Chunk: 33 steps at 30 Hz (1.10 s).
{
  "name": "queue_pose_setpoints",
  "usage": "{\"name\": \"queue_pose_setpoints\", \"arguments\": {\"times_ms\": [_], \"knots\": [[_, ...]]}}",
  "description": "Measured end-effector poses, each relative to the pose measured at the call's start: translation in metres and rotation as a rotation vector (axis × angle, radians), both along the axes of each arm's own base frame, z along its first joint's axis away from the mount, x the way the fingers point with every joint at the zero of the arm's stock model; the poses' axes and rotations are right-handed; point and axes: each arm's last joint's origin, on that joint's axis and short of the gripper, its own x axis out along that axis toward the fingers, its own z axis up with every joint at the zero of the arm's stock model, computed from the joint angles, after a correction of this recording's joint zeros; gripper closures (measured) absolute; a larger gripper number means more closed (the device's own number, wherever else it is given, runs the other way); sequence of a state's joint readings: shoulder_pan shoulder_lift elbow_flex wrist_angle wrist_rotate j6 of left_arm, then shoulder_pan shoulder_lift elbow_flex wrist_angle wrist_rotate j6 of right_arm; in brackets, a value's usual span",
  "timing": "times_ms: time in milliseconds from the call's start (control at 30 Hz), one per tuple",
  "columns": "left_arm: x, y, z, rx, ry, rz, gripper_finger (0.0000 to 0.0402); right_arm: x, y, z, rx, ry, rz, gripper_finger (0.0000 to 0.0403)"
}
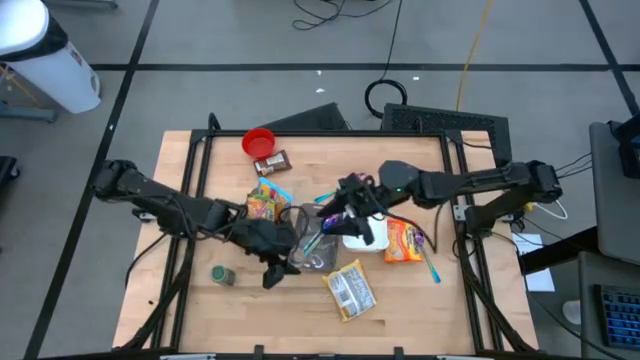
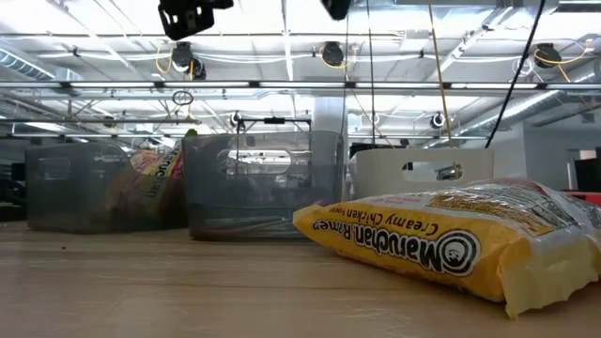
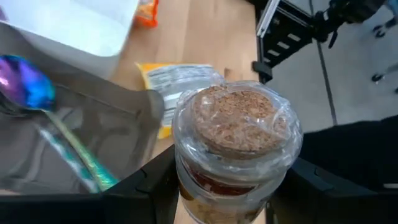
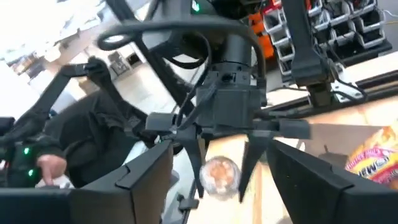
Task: Pick & Place Food Item
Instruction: Put the brown bottle into the white bin
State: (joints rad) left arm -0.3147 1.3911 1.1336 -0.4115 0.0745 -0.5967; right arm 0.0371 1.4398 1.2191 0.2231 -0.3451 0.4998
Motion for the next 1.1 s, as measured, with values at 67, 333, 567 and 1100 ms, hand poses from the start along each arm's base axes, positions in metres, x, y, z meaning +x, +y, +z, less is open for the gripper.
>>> {"name": "queue_pose_setpoints", "arguments": {"times_ms": [67,333,567,1100], "knots": [[-0.002,0.011,0.004,0.012,0.013,-0.012,0.0199,0.008,-0.002,-0.006,0.016,0.001,-0.01,0.0131],[0.001,0.043,0.022,0.068,0.015,-0.052,0.0199,0.024,-0.003,-0.015,0.007,-0.062,-0.136,0.0117],[0.002,0.07,0.047,0.129,-0.019,-0.033,0.0199,0.024,-0.006,-0.02,-0.03,-0.02,-0.168,0.0127],[0.036,0.09,0.063,0.185,0.044,-0.095,0.0199,0.025,-0.014,-0.022,-0.078,-0.01,-0.235,0.0128]]}}
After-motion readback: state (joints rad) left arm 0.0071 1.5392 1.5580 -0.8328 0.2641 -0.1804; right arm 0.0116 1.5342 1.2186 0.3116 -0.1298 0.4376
